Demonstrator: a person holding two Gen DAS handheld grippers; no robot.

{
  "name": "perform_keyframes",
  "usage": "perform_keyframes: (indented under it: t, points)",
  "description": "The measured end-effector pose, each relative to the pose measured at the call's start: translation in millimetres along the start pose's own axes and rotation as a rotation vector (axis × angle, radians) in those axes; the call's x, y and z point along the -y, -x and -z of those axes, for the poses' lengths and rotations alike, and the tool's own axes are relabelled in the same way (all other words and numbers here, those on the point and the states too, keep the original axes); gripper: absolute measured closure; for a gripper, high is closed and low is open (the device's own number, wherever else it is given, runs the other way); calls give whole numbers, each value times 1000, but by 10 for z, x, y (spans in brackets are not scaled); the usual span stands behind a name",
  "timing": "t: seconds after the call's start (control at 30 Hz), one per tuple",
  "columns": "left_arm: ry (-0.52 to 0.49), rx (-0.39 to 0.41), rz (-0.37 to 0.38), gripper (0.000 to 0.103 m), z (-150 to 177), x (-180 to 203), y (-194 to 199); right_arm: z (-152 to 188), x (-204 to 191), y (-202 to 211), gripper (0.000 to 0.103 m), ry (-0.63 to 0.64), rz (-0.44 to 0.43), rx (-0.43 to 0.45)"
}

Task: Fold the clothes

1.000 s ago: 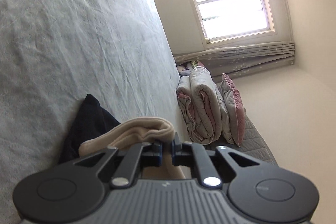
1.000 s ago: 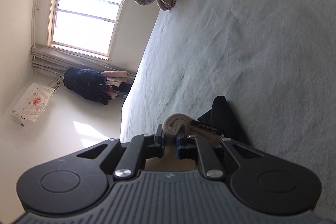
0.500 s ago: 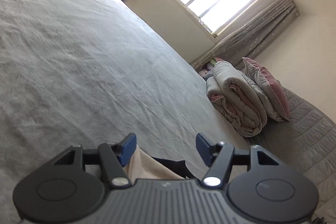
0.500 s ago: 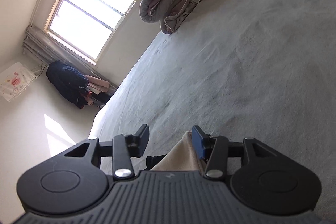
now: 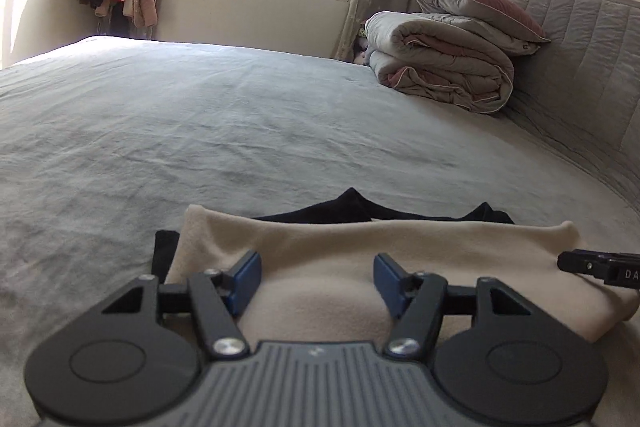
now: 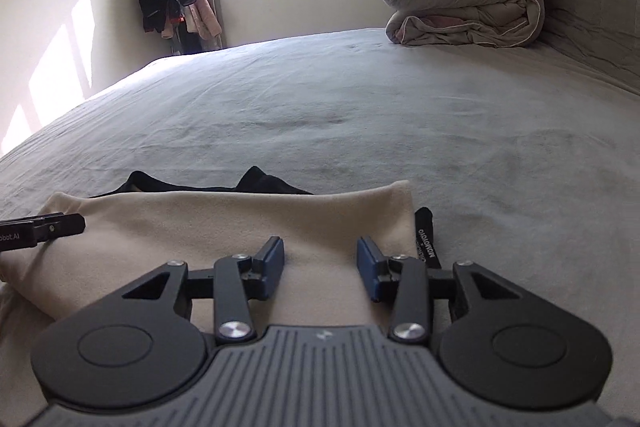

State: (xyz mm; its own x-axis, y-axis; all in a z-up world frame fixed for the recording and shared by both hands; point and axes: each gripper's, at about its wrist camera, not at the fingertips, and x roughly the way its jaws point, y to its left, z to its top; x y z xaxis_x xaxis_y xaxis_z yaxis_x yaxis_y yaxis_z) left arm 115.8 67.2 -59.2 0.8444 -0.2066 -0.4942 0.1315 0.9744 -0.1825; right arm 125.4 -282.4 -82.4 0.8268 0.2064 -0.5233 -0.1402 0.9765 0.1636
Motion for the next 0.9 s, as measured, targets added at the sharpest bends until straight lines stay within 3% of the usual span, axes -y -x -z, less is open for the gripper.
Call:
perform_keyframes:
  t: [0.1, 0.2, 0.3, 0.47, 0.6, 0.77, 0.9]
  points:
    - [57, 27, -44, 38, -82, -117, 164, -84, 115, 163, 55, -57, -1, 18]
    - [194, 59, -12, 37, -163, -225, 337, -158, 113, 353, 54, -90, -25, 42]
    - [243, 75, 54, 37, -184, -171, 449, -203, 29, 514, 54, -93, -58, 67]
    - [148, 0, 166, 34, -73, 248, 385, -174, -402, 512, 51, -20, -170, 45]
    - [13, -82, 155, 31, 78, 503, 249, -47, -745, 394, 51, 102, -196, -13]
    - [-95, -106, 116, 31, 169, 457, 283, 124, -715, 218, 51, 195, -182, -91]
    - [-62, -102, 102, 31, 151, 179, 469, 27, -530, 345, 48, 145, -174, -91]
